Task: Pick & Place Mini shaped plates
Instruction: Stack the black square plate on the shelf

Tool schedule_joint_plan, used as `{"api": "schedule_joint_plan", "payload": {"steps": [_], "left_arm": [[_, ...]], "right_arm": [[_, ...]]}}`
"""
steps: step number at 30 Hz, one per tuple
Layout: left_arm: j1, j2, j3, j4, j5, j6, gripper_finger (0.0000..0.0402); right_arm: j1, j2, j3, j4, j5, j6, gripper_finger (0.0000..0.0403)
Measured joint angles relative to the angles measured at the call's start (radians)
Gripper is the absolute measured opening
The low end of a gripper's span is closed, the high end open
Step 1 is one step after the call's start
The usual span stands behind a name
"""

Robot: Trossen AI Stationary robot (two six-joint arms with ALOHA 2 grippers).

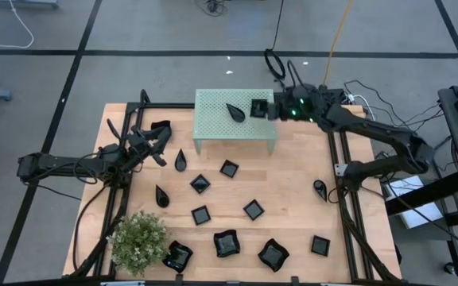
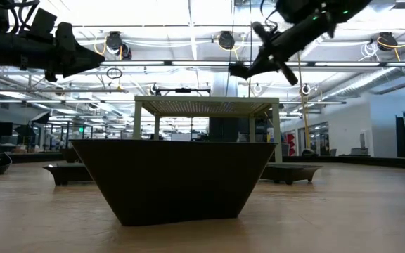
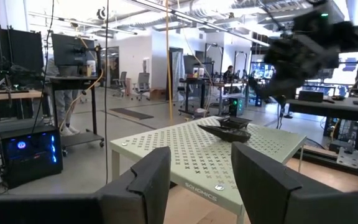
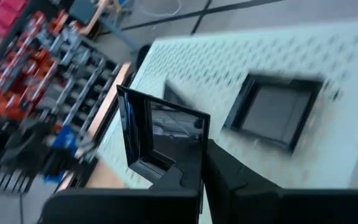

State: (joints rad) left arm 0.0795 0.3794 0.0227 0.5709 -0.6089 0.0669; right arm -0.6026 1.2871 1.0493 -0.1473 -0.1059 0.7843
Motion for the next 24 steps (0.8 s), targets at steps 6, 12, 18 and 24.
{"api": "schedule_joint_plan", "payload": {"steps": [6, 12, 18, 24], "left_arm": [[0.0, 0.0, 0.0, 0.0, 0.0, 0.0, 0.0173], [0.0, 0.0, 0.0, 0.0, 0.0, 0.0, 0.0173], [0.0, 0.0, 0.0, 0.0, 0.0, 0.0, 0.0173], [0.0, 0.0, 0.0, 0.0, 0.0, 0.0, 0.0173]], "right_arm": [[-0.063, 0.129, 0.097, -0.021, -0.003, -0.008, 0.0], [-0.093, 0.176, 0.115, -0.032, -0.009, 0.0, 0.0], [-0.107, 0.167, 0.116, -0.065, -0.034, -0.027, 0.0], [-0.116, 0.164, 0.116, -0.107, -0.033, -0.098, 0.0]]}}
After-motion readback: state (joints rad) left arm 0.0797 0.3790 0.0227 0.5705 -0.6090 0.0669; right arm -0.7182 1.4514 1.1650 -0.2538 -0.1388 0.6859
